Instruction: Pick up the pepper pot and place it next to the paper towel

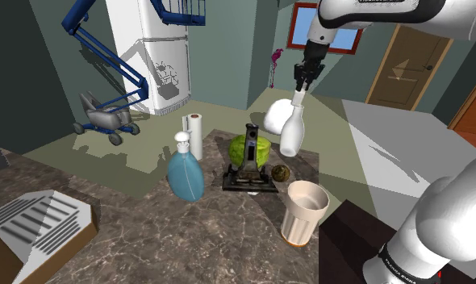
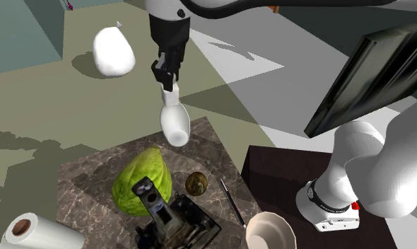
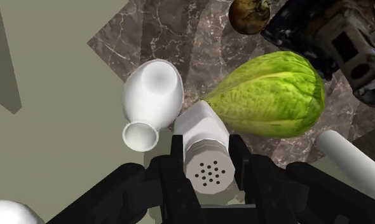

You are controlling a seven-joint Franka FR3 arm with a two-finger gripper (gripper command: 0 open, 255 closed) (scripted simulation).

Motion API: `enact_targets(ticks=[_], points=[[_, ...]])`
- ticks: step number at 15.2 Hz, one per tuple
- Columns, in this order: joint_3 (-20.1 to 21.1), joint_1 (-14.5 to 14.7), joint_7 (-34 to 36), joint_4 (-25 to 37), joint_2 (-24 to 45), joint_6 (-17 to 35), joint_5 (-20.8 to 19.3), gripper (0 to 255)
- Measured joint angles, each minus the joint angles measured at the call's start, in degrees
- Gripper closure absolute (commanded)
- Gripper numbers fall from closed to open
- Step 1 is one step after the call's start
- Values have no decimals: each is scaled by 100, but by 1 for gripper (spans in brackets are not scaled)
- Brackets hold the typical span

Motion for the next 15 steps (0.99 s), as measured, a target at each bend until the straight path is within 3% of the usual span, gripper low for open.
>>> enact_targets(ticks=[10,15], points=[[741,537,1272,738,691,-90,8,255],[1071,837,1898,1534,1324,-275,-51,255]])
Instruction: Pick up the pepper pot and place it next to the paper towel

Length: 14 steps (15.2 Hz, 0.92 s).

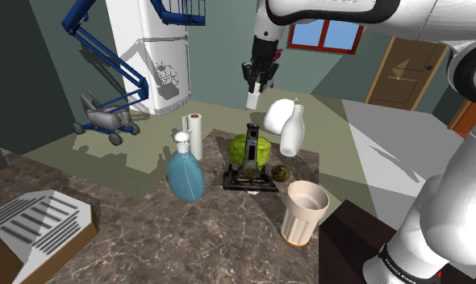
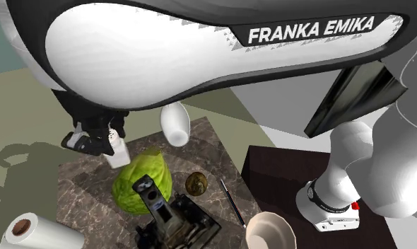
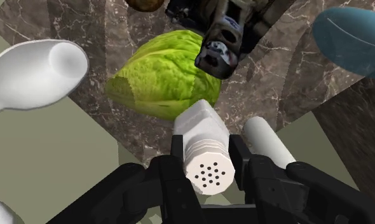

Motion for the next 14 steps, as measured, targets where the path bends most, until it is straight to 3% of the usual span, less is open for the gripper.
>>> enact_targets(ticks=[5,13,14], points=[[249,304,541,783,633,-181,-109,255],[520,970,1323,3303,2348,-1049,-406,255],[528,1007,1363,3370,2418,-1055,-417,255]])
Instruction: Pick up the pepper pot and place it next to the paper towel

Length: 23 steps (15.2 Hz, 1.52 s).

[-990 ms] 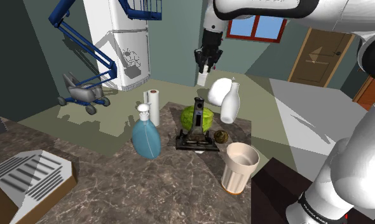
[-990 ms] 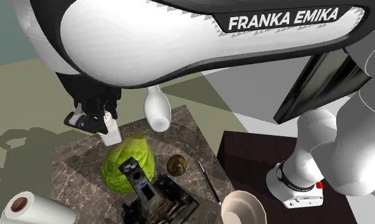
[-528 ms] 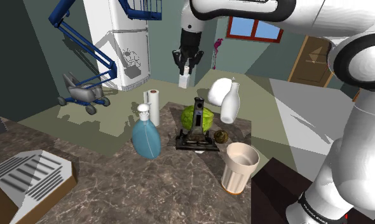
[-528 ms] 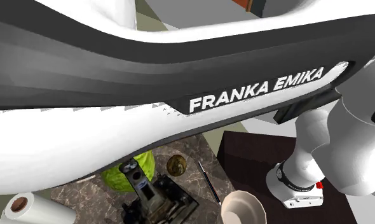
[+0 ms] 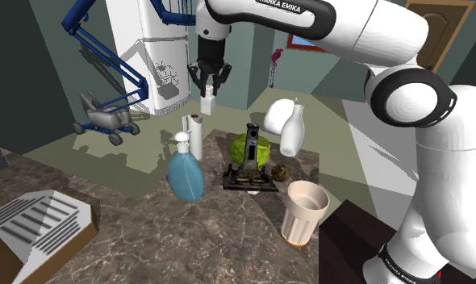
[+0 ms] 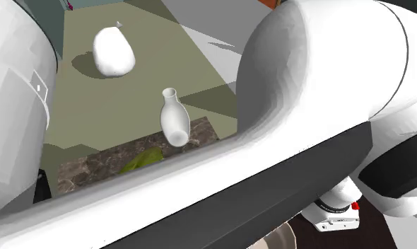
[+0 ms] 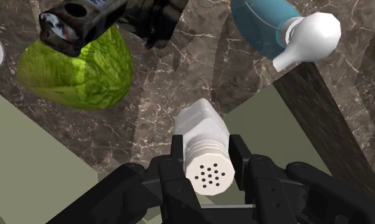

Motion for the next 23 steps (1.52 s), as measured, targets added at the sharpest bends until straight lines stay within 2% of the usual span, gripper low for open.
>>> enact_targets(ticks=[13,23], points=[[19,-42,151,-1717,-469,1242,28,255],[12,-81,207,-2681,-593,2080,26,255]])
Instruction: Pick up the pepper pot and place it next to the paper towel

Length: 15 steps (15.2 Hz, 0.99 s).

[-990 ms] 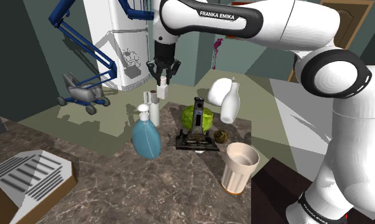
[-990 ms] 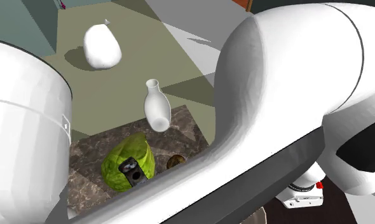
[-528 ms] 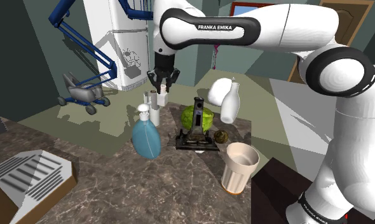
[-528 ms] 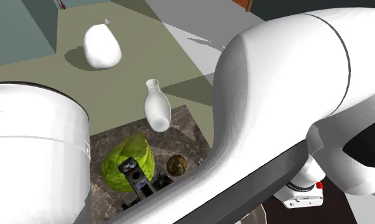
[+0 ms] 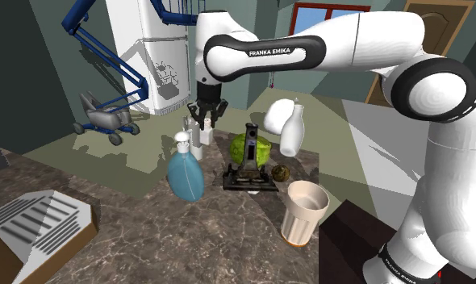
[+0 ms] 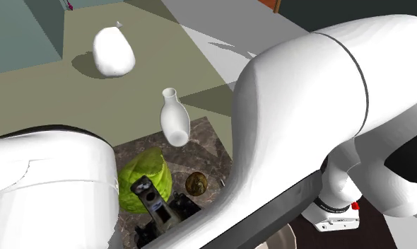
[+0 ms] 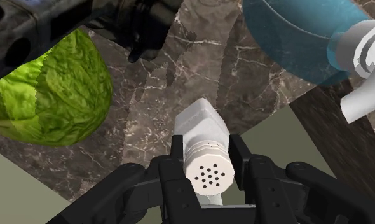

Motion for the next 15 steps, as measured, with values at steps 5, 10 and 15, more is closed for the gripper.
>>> enact_targets(ticks=[5,10,15], points=[[-7,-17,24,-406,-2,404,-10,255],[-12,-20,61,-734,22,755,-26,255],[-19,-21,100,-1024,93,1114,-50,255]])
